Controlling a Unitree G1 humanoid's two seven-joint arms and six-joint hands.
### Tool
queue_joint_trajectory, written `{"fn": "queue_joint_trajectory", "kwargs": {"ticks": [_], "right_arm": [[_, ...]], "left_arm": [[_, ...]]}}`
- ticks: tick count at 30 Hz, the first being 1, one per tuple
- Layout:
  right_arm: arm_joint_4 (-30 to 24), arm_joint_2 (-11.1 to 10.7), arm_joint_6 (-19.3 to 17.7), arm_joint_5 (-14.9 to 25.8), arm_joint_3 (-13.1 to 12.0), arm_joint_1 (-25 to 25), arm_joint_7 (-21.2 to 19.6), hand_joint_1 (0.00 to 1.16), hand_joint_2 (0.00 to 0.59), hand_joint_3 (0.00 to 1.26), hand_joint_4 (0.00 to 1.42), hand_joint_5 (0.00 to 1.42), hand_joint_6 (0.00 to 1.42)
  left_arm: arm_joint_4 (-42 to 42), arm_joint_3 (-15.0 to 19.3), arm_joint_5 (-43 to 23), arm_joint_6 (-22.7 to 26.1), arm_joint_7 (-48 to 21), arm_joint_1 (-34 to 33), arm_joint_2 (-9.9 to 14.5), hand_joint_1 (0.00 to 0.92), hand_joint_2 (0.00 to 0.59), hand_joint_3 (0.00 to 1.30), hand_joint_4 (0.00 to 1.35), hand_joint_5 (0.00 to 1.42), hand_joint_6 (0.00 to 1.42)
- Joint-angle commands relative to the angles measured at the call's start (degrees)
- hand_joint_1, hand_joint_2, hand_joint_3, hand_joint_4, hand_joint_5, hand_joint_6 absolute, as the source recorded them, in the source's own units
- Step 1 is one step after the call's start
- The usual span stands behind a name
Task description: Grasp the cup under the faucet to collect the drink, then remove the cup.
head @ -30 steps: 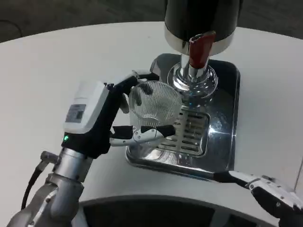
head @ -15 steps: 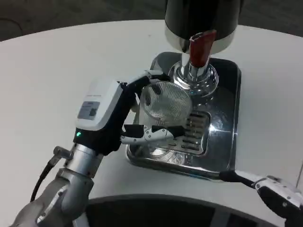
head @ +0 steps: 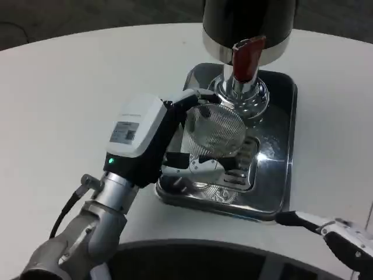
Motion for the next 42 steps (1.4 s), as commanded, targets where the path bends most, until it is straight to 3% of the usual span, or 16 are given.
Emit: {"fn": "queue_joint_trajectory", "kwargs": {"ticks": [1, 42], "right_arm": [[0.15, -0.11, -1.62, 0.88, -0.72, 1.46, -0.8, 0.67, 0.5, 0.28, 0.22, 0.18, 0.1], [1.54, 0.52, -4.55, 4.17, -4.54, 4.37, -1.29, 0.67, 0.5, 0.29, 0.23, 0.18, 0.1]], "left_arm": [[0.82, -0.7, 0.17, 0.4, 2.14, -1.55, -0.32, 0.622, 0.096, 0.72, 0.82, 0.97, 0.92], [9.68, -8.25, 1.15, 5.6, 10.82, -4.87, -4.12, 0.62, 0.11, 0.72, 0.81, 0.96, 0.91]]}}
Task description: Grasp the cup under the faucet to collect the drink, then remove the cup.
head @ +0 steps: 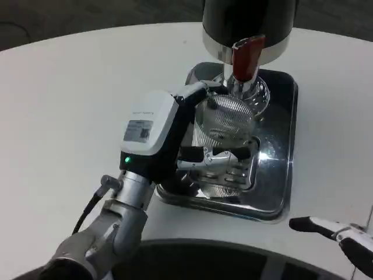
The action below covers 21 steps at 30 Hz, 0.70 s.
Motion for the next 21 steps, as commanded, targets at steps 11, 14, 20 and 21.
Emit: {"fn": "queue_joint_trajectory", "kwargs": {"ticks": [11, 14, 20, 21], "right_arm": [[0.96, 0.32, -1.44, 1.09, -0.58, 1.18, -0.53, 0.67, 0.5, 0.29, 0.23, 0.19, 0.1], [1.03, 0.36, -1.47, 0.98, -0.41, 1.06, -0.54, 0.67, 0.5, 0.29, 0.23, 0.19, 0.1], [1.07, 0.38, -1.4, 1.02, -0.41, 1.02, -0.53, 0.67, 0.5, 0.29, 0.23, 0.19, 0.1], [1.08, 0.39, -1.43, 1.05, -0.4, 1.02, -0.54, 0.67, 0.5, 0.29, 0.23, 0.19, 0.1]], "left_arm": [[1.3, -1.77, 0.46, 0.68, -0.81, 0.67, -0.06, 0.622, 0.112, 0.72, 0.81, 0.95, 0.9], [1.33, -1.96, 0.4, 0.66, -1.04, 0.84, -0.01, 0.622, 0.112, 0.72, 0.81, 0.95, 0.9], [1.22, -2.37, 0.34, 0.73, -1.17, 1.26, 0.06, 0.622, 0.112, 0.72, 0.81, 0.95, 0.9], [1.22, -2.43, 0.33, 0.74, -1.12, 1.3, 0.08, 0.622, 0.112, 0.72, 0.81, 0.95, 0.9]]}}
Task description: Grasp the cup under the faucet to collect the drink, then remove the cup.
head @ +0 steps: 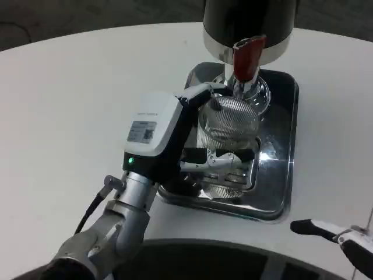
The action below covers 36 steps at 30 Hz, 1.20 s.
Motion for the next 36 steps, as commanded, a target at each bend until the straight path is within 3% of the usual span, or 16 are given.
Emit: {"fn": "queue_joint_trajectory", "kwargs": {"ticks": [1, 14, 27, 36], "right_arm": [[0.57, 0.27, -0.85, 0.84, -0.02, 0.79, -0.53, 0.67, 0.5, 0.29, 0.23, 0.19, 0.1], [0.74, 0.45, -1.32, 0.98, 0.09, 1.0, -0.7, 0.67, 0.5, 0.29, 0.24, 0.19, 0.1], [0.94, 0.86, -2.08, 1.18, 0.15, 1.32, -1.08, 0.67, 0.5, 0.3, 0.24, 0.19, 0.1], [0.93, 1.07, -2.36, 1.45, 0.04, 1.47, -1.1, 0.67, 0.5, 0.3, 0.24, 0.2, 0.1]], "left_arm": [[0.81, -1.05, 0.83, 0.76, -1.14, 1.67, 0.25, 0.622, 0.112, 0.72, 0.81, 0.95, 0.9], [0.46, -0.94, 0.64, 0.85, -1.08, 2.06, 0.79, 0.605, 0.116, 0.71, 0.76, 0.93, 0.89], [0.3, -0.67, 0.07, -0.42, -1.18, 2.49, 0.99, 0.519, 0.163, 0.59, 0.48, 0.72, 0.83], [0.05, -0.56, 0.13, -0.82, -0.96, 2.71, 1.18, 0.506, 0.168, 0.57, 0.4, 0.67, 0.79]]}}
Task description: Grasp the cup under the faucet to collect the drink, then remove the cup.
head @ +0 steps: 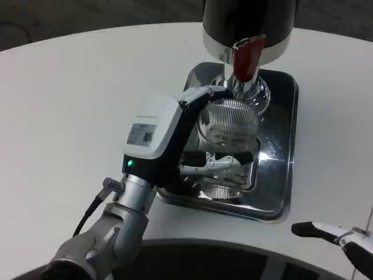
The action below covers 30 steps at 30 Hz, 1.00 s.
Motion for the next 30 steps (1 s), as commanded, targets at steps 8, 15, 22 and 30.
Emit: {"fn": "queue_joint_trajectory", "kwargs": {"ticks": [8, 15, 22, 30], "right_arm": [[0.16, 0.54, -0.98, 0.88, 0.02, 0.58, -0.63, 0.67, 0.5, 0.3, 0.24, 0.21, 0.1], [0.24, 0.69, -0.93, 0.69, 0.29, 0.46, -0.6, 0.67, 0.5, 0.3, 0.24, 0.21, 0.1], [0.3, 0.71, -0.76, 0.6, 0.47, 0.38, -0.5, 0.67, 0.5, 0.3, 0.24, 0.21, 0.1], [0.09, 0.64, -0.46, 0.64, 0.58, 0.1, -0.36, 0.67, 0.5, 0.3, 0.24, 0.21, 0.1]], "left_arm": [[-0.47, 0.0, 0.36, -0.19, 0.17, 2.64, 1.05, 0.475, 0.156, 0.57, 0.41, 0.72, 0.8], [-0.68, 0.69, 0.12, 0.19, 1.03, 3.31, 1.38, 0.377, 0.097, 0.44, 0.35, 0.65, 0.7], [-1.24, 1.22, 0.11, 1.74, 0.93, 3.8, 1.49, 0.299, 0.044, 0.32, 0.24, 0.5, 0.5], [-1.03, 1.34, -0.41, 1.64, -1.98, 3.57, 1.46, 0.271, 0.018, 0.2, 0.08, 0.36, 0.37]]}}
